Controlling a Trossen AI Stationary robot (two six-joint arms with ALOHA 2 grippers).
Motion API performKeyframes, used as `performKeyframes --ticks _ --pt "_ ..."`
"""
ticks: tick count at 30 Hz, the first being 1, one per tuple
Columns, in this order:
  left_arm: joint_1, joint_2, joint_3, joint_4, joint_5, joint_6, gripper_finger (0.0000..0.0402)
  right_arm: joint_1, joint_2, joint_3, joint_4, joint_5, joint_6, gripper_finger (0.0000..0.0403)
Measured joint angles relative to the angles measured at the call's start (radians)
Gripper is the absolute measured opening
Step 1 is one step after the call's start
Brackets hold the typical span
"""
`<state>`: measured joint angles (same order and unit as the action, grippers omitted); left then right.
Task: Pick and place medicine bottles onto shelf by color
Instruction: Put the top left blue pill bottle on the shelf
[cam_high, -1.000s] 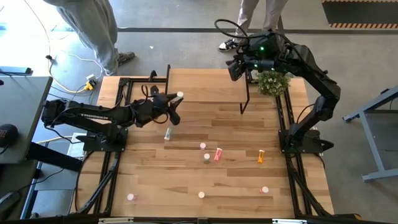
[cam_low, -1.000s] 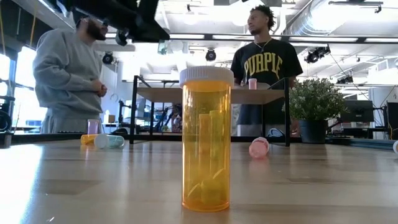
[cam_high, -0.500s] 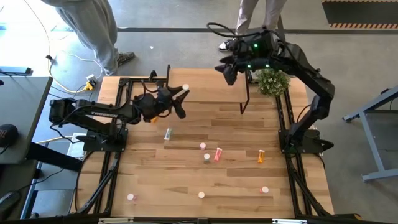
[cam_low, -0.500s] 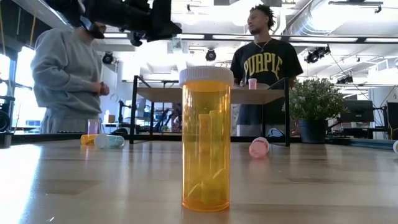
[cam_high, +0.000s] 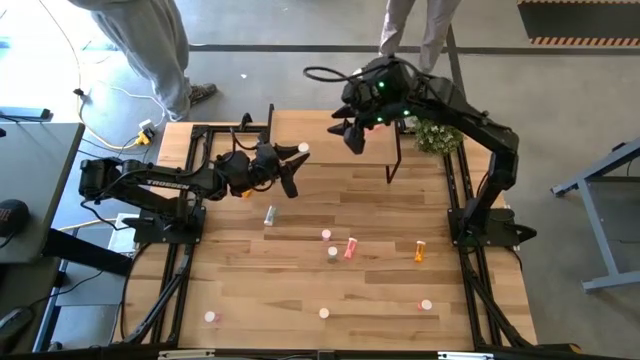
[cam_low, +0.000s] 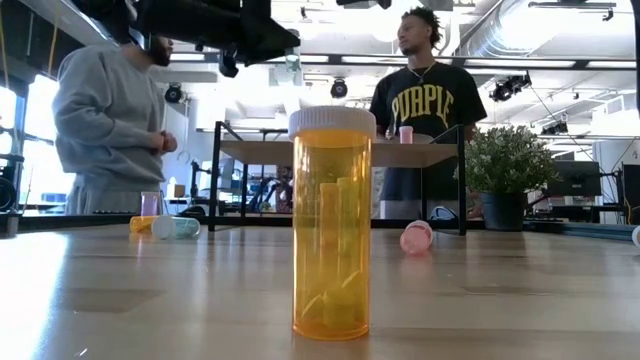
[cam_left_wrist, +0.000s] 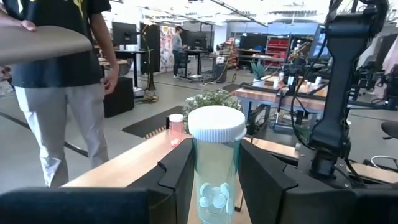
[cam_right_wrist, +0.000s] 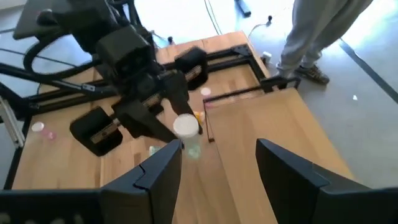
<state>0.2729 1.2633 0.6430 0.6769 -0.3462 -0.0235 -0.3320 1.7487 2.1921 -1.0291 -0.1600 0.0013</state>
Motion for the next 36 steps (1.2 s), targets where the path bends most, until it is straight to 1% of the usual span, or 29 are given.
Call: performKeyframes --ticks 7,10,14,20,22,27,36 --pt "0.0 0.0 0.0 -0.015 0.002 0.0 0.0104 0.043 0.029 0.0 0.027 -0.009 0.045 0.0197" --pt "0.0 0.0 0.0 -0.047 -0.002 0.001 0.0104 0.06 0.04 0.0 0.025 -0.007 0.005 0.0197" --pt "0.0 0.0 0.0 -0.061 -0.002 0.039 0.0104 0.079 0.048 0.0 0.03 -0.006 -0.059 0.0197" --pt "-0.001 0.0 0.0 -0.044 -0.002 0.062 0.0104 0.093 0.077 0.0 0.03 -0.004 -0.032 0.0197" --pt "-0.002 0.0 0.0 -0.04 0.008 0.083 0.0104 0.099 0.096 0.0 0.049 0.003 -0.025 0.0197" --pt "-0.007 0.0 0.0 -0.042 0.014 0.089 0.0104 0.105 0.133 0.0 0.063 0.086 -0.003 0.0197" --pt "-0.008 0.0 0.0 -0.045 0.014 0.105 0.0104 0.105 0.185 0.0 0.066 0.088 0.032 0.0197"
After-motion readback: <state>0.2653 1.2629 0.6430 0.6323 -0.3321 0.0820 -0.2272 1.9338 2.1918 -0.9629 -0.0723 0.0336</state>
